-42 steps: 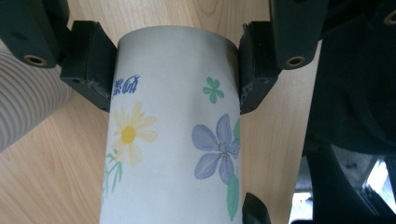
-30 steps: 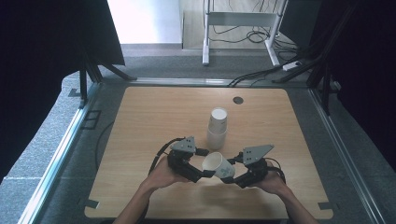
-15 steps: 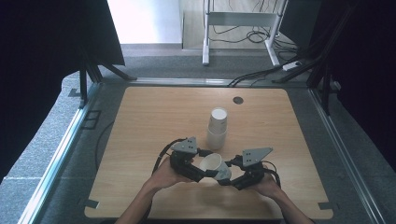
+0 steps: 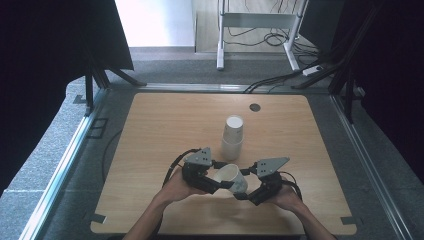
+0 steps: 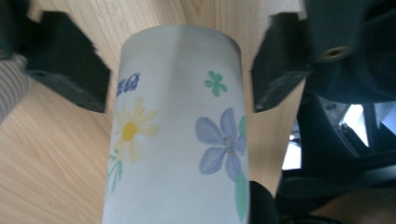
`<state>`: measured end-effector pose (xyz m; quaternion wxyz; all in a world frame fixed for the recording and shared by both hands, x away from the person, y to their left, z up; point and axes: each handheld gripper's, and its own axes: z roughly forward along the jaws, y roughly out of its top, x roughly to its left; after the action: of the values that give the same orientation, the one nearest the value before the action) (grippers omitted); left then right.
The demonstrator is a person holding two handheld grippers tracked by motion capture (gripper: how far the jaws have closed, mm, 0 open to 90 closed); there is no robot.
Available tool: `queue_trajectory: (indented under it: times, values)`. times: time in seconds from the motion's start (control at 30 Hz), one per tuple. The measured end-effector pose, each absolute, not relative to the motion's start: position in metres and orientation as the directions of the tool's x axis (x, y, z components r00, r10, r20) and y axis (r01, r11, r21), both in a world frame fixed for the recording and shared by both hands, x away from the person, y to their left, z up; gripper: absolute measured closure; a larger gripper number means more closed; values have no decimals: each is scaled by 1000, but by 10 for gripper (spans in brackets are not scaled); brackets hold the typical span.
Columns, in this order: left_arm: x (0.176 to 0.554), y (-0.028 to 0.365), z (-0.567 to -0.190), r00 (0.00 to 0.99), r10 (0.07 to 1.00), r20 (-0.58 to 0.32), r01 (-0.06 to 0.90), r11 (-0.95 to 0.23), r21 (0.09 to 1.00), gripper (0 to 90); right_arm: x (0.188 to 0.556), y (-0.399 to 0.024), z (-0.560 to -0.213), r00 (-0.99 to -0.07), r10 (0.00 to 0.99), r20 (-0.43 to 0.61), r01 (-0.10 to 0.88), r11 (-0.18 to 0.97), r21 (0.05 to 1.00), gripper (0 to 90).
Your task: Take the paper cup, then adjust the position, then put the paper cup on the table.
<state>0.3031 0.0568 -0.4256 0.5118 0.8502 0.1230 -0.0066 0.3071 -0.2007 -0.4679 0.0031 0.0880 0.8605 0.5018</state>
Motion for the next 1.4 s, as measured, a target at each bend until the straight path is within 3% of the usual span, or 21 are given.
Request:
queue_trajectory:
  times: [0.47,1.4]
  values:
    - [305,55,-418,969,239,-63,186,-536,824,346,304,-202,-459,-961,274,-24,150,594,790,60]
    - [322,66,-401,923,380,56,230,-664,712,346,308,-221,-465,-915,399,-49,236,632,738,62]
